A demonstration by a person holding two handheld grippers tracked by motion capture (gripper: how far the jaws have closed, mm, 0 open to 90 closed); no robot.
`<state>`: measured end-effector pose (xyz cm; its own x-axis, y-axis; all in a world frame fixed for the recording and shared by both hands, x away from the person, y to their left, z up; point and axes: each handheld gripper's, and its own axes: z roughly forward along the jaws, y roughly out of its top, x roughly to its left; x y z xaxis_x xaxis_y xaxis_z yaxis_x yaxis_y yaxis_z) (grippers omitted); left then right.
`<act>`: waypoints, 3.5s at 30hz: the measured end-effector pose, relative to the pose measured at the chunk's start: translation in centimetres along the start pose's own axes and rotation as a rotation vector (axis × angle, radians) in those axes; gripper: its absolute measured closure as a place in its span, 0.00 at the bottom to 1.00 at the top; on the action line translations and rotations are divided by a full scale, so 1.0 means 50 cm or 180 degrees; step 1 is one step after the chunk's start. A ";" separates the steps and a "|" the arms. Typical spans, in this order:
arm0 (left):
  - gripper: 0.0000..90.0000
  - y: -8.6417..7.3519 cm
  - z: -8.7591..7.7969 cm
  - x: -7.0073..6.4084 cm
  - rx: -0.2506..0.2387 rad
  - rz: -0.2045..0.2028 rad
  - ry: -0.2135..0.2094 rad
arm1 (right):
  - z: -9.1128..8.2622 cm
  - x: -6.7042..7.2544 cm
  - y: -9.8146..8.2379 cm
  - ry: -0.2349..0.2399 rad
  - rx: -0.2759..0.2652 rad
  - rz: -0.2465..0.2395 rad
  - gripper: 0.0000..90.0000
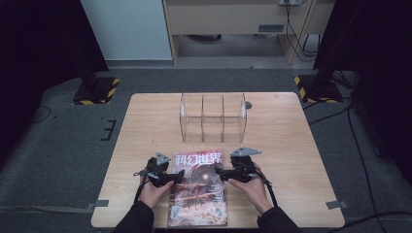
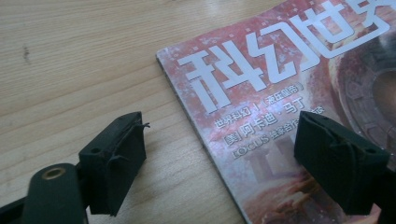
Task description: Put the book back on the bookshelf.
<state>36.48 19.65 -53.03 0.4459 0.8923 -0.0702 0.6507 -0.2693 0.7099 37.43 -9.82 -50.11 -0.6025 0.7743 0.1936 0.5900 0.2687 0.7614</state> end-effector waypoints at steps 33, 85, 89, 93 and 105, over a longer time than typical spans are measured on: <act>0.13 0.002 0.015 -0.029 -0.0062 0.0133 -0.0224 | 0.054 0.019 -0.028 0.0153 0.0152 0.0215 0.30; 0.20 0.003 0.002 -0.014 -0.0083 -0.0060 -0.0340 | 0.031 0.011 -0.024 0.0666 -0.0215 0.0200 0.98; 0.19 0.003 -0.001 -0.015 -0.0109 -0.0067 -0.0416 | 0.017 0.010 -0.017 0.0815 -0.0363 0.0147 0.98; 0.16 0.003 -0.001 -0.015 -0.0133 -0.0113 -0.0499 | -0.001 0.007 -0.010 0.0933 -0.0481 0.0099 0.98; 0.14 0.001 0.005 -0.023 -0.0045 -0.0050 -0.0866 | -0.016 -0.016 -0.018 0.0936 -0.0628 0.0114 0.98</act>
<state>36.15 18.54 -53.12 0.5858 0.7657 -0.2656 0.6510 -0.2495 0.7169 36.96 -11.14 -50.44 -0.7291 0.5755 0.3704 0.5158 0.1063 0.8501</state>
